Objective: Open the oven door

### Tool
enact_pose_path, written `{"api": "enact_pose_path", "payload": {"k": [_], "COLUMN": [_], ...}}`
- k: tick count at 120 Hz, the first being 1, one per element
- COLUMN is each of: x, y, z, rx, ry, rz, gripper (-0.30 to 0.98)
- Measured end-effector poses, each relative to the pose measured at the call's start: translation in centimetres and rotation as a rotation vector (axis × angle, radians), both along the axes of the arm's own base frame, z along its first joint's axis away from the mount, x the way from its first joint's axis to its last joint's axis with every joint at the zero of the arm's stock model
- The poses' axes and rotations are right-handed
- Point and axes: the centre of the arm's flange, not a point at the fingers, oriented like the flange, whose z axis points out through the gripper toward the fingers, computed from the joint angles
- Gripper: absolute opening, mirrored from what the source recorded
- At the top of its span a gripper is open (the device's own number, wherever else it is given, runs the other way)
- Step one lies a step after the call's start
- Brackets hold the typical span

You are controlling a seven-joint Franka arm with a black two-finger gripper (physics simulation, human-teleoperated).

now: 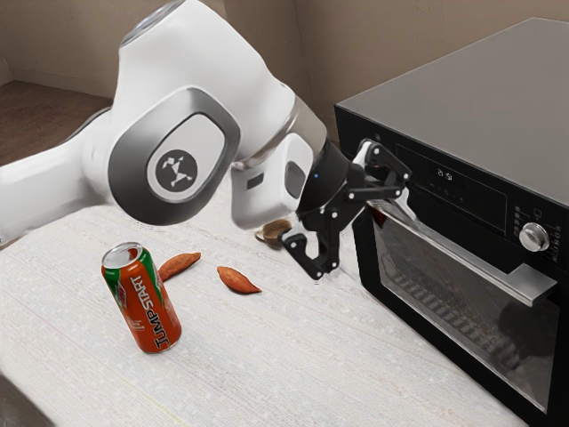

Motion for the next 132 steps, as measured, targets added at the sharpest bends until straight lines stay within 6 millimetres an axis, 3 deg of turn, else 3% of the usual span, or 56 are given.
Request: {"api": "enact_pose_path", "payload": {"k": [58,90,100,104,109,110,113,114,117,118,120,122,125,128,132], "x": [3.0,4.0,3.0,0.6,-5.9,-7.8,-15.8,-18.7,-26.9,-28.8,-30.3,-30.2,-27.3,-21.5,-14.0], "y": [-0.2,-0.6,-0.3,0.6,1.6,1.8,2.8,3.2,5.8,7.1,9.5,11.8,15.1,17.9,20.5], "z": [-1.6,-3.5,-4.5,-4.4,-2.8,-2.1,2.3,4.1,12.8,15.8,21.2,25.1,28.2,28.1,25.2], "rx": [-0.033,-0.044,-0.033,-0.017,0.009,0.014,0.020,0.016,-0.034,-0.052,-0.076,-0.094,-0.112,-0.113,-0.102], "ry": [0.023,0.063,0.086,0.087,0.050,0.034,-0.069,-0.114,-0.298,-0.348,-0.399,-0.411,-0.372,-0.280,-0.142], "rz": [0.123,0.155,0.169,0.184,0.197,0.199,0.205,0.209,0.269,0.303,0.377,0.451,0.554,0.643,0.736], "gripper": [0.69,0.69,0.70,0.62,0.56,0.57,0.58,0.59,0.61,0.61,0.62,0.62,0.63,0.64,0.65]}}
